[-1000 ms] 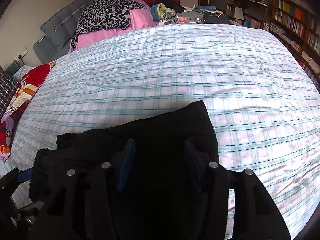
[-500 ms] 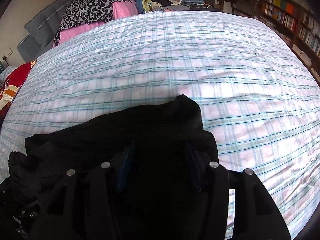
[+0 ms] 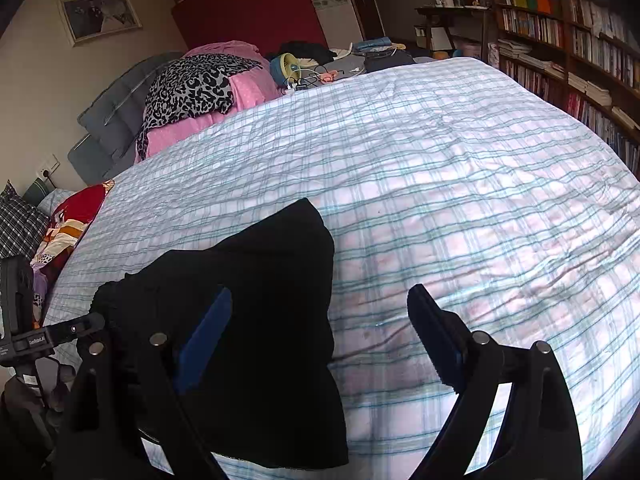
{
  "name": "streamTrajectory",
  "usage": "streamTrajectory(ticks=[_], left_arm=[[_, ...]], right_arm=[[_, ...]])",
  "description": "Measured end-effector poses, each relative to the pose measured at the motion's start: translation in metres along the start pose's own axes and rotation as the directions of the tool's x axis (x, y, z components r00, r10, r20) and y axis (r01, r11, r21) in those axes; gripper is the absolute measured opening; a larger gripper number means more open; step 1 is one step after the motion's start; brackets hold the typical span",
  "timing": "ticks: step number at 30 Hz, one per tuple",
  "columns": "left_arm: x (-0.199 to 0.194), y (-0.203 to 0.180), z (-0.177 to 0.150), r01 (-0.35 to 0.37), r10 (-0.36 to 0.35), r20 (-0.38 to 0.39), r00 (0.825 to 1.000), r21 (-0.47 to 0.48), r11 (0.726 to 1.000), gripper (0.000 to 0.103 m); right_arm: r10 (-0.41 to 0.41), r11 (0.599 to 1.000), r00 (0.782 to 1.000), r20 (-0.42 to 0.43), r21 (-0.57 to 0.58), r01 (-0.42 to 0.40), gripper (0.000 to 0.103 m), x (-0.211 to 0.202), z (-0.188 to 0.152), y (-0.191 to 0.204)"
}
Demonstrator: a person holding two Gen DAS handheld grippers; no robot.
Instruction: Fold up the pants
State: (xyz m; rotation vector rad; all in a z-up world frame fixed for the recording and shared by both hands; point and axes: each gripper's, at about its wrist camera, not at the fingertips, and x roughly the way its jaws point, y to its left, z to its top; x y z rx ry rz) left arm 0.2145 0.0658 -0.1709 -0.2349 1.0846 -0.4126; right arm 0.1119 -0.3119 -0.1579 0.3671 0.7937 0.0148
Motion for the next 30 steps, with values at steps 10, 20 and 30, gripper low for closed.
streamTrajectory(ticks=[10, 20, 30], left_arm=[[0.017, 0.024, 0.002, 0.050, -0.056, -0.055, 0.997, -0.116, 0.992, 0.098], [0.033, 0.032, 0.003, 0.127, -0.140, -0.106, 0.984, -0.120, 0.985, 0.098], [0.037, 0.031, 0.001, 0.179, -0.193, -0.128, 0.973, -0.113, 0.977, 0.098]], right_arm=[[0.076, 0.995, 0.995, -0.070, 0.067, -0.071, 0.092, 0.024, -0.013, -0.012], [0.173, 0.982, 0.968, -0.182, 0.109, -0.155, 0.096, 0.062, -0.014, -0.013], [0.276, 0.960, 0.928, -0.249, 0.115, -0.254, 0.096, 0.078, -0.015, -0.008]])
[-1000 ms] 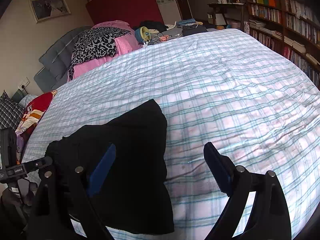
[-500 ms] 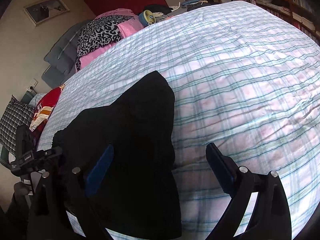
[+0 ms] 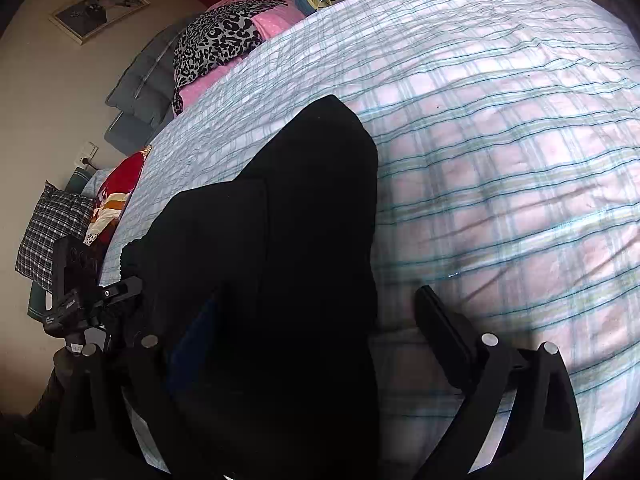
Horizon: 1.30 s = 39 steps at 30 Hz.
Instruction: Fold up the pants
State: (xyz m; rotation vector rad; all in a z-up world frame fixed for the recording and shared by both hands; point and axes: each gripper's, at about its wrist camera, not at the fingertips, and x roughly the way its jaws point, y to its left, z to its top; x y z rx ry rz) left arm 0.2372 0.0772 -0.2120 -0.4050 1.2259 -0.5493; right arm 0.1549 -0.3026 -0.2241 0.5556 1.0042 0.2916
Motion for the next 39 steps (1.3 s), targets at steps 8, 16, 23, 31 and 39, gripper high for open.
streamTrajectory(ticks=[8, 16, 23, 31, 39], left_arm=[[0.008, -0.013, -0.006, 0.024, -0.022, -0.045, 0.999, 0.057, 0.998, 0.092], [-0.001, -0.011, -0.006, 0.110, -0.109, -0.040, 0.993, 0.021, 0.994, 0.054], [-0.016, -0.024, -0.008, 0.080, -0.080, 0.003, 0.997, 0.066, 0.995, 0.046], [-0.048, -0.022, 0.000, 0.096, -0.100, 0.064, 0.993, 0.064, 0.993, 0.044], [-0.107, 0.007, 0.017, 0.045, -0.055, 0.176, 0.983, 0.057, 0.997, 0.044]], right_arm=[[0.054, 0.998, 0.998, -0.040, -0.011, -0.055, 0.087, 0.009, 0.002, 0.005], [0.113, 0.993, 0.993, -0.038, 0.025, -0.112, 0.044, 0.011, 0.002, 0.010], [0.067, 0.997, 0.997, 0.028, -0.049, -0.065, 0.030, -0.012, 0.004, 0.039], [0.079, 0.990, 0.992, 0.094, -0.123, -0.067, 0.028, -0.034, 0.013, 0.084], [0.156, 0.977, 0.984, 0.083, -0.157, -0.141, 0.028, -0.001, 0.034, 0.142]])
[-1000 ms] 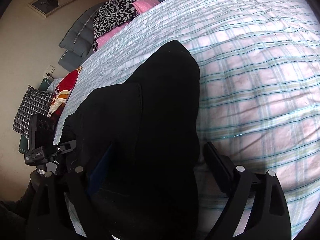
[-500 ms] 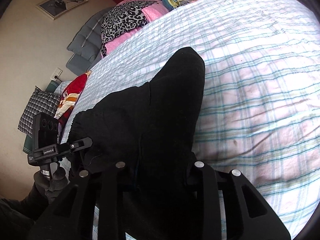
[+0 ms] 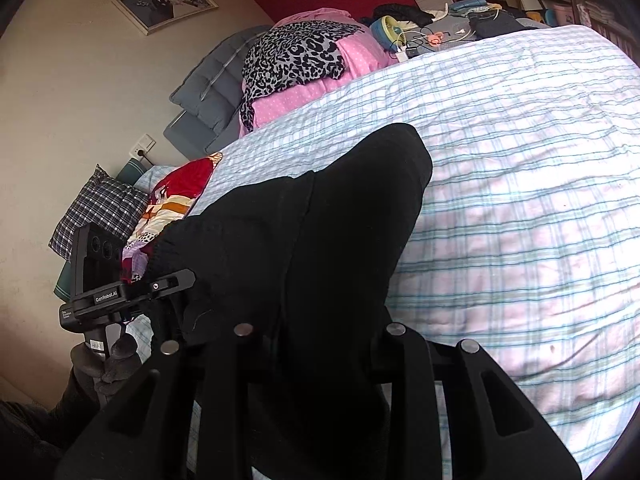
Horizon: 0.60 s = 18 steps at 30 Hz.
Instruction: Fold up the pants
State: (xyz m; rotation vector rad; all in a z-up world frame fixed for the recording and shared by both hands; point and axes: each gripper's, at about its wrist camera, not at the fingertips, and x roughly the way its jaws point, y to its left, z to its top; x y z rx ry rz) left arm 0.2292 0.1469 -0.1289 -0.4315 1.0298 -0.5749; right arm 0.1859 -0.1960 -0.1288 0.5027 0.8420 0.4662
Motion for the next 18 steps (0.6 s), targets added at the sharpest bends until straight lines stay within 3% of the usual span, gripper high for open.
streamTrajectory(ticks=[9, 18], left_arm=[[-0.052, 0.072, 0.033, -0.097, 0.102, 0.085, 0.991, -0.060, 0.993, 0.044], [-0.093, 0.136, 0.069, -0.178, 0.193, 0.148, 0.970, -0.109, 0.978, 0.044]], right_arm=[[0.063, 0.998, 0.997, -0.055, -0.027, -0.064, 0.028, 0.103, 0.033, 0.071], [0.098, 0.992, 0.988, -0.123, -0.066, -0.107, 0.028, 0.204, 0.058, 0.134]])
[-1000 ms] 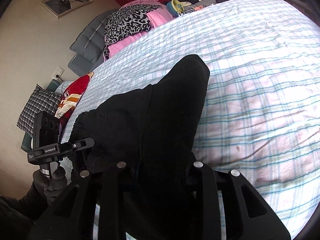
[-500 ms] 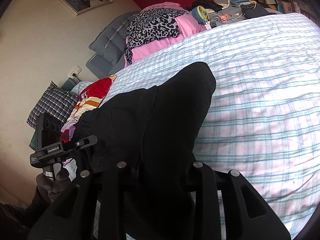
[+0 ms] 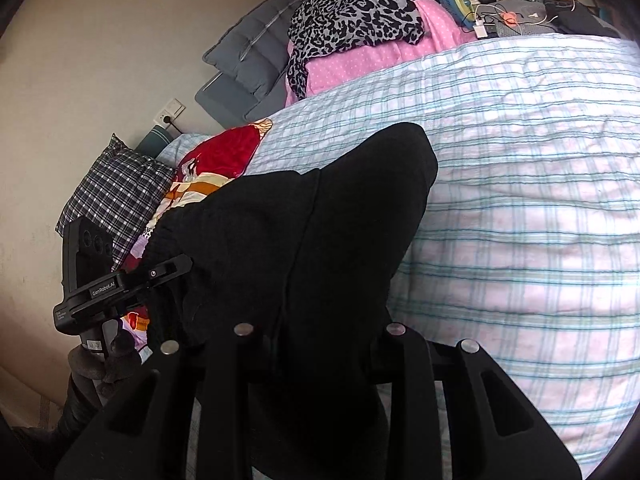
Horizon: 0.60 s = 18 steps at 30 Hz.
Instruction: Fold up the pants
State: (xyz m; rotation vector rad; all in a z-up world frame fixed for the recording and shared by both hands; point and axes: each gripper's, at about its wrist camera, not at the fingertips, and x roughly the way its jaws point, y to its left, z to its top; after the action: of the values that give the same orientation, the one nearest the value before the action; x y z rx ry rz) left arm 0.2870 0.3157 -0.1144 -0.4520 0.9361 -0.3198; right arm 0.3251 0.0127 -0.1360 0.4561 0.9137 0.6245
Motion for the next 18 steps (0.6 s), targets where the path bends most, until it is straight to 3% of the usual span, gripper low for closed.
streamTrajectory(ticks=[8, 18], left_arm=[[0.006, 0.057, 0.024, -0.071, 0.071, 0.007, 0.997, -0.037, 0.997, 0.044], [0.028, 0.078, 0.020, -0.091, 0.091, -0.004, 0.996, -0.030, 0.995, 0.046]], right_arm=[[-0.011, 0.999, 0.999, -0.037, -0.038, 0.009, 0.028, 0.073, 0.019, 0.015], [-0.071, 0.995, 0.994, -0.080, -0.079, 0.065, 0.029, 0.095, 0.007, -0.004]])
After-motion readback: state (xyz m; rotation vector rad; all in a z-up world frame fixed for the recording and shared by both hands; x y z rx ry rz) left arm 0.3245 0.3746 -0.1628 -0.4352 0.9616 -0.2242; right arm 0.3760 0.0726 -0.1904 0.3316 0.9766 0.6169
